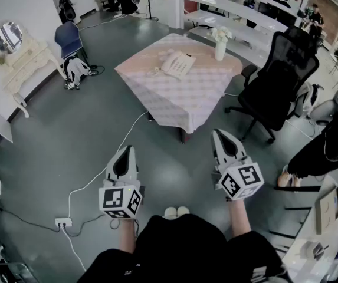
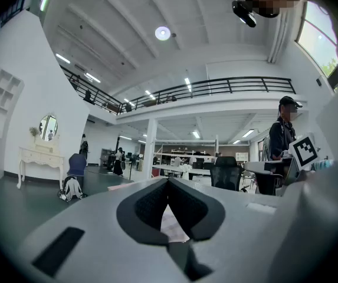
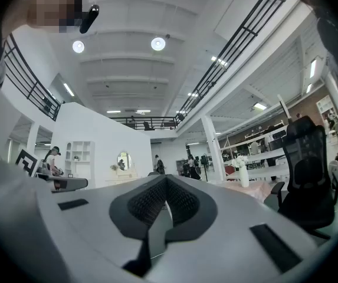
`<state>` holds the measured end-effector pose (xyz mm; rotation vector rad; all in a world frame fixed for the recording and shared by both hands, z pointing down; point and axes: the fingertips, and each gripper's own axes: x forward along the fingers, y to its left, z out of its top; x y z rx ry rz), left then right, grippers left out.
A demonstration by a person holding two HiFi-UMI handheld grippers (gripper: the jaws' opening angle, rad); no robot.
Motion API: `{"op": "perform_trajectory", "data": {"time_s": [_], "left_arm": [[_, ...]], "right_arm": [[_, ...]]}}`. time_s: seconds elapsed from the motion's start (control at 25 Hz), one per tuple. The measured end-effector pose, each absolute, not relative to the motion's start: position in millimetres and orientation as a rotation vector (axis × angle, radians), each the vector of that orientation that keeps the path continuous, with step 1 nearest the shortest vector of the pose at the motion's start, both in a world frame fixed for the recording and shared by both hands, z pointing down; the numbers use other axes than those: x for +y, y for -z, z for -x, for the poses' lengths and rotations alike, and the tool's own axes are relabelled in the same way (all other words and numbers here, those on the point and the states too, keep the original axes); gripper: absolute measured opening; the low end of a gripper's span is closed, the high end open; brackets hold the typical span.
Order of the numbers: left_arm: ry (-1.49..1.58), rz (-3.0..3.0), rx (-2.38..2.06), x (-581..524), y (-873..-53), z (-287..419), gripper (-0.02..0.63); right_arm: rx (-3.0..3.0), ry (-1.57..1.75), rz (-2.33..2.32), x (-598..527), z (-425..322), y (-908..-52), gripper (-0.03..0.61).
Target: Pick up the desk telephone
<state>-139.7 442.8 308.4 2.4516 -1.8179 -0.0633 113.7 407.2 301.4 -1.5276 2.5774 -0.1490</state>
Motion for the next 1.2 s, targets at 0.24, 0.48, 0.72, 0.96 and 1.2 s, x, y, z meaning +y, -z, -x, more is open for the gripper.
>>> {"op": "perform_trajectory", "data": {"time_s": [0.24, 0.48, 0.72, 0.96, 1.2], "left_arm": [[0.062, -2.446, -1.811, 436.0, -310.9, 134.9, -0.002], [0.066, -2.433, -1.810, 428.5, -313.5, 127.1, -0.002], [0.050, -2.413, -1.839, 418.6, -319.7, 122.8, -0.002], [0.021, -2.384, -1.851, 409.2, -327.6, 120.8, -0.002], [0.006, -2.350, -1.849, 387.0, -336.7, 127.6, -0.002]], "right_arm": [[2.584, 0.160, 1.526, 400.7, -116.3, -306.6, -0.009], [2.599, 0.134, 1.542, 390.7, -121.2, -309.5, -0.008], [2.600, 0.167, 1.508, 377.0, -127.0, -313.9, -0.008], [2.615, 0.174, 1.500, 362.3, -129.4, -325.3, -0.008], [2.644, 0.199, 1.481, 339.4, -118.0, -334.8, -0.008]]}}
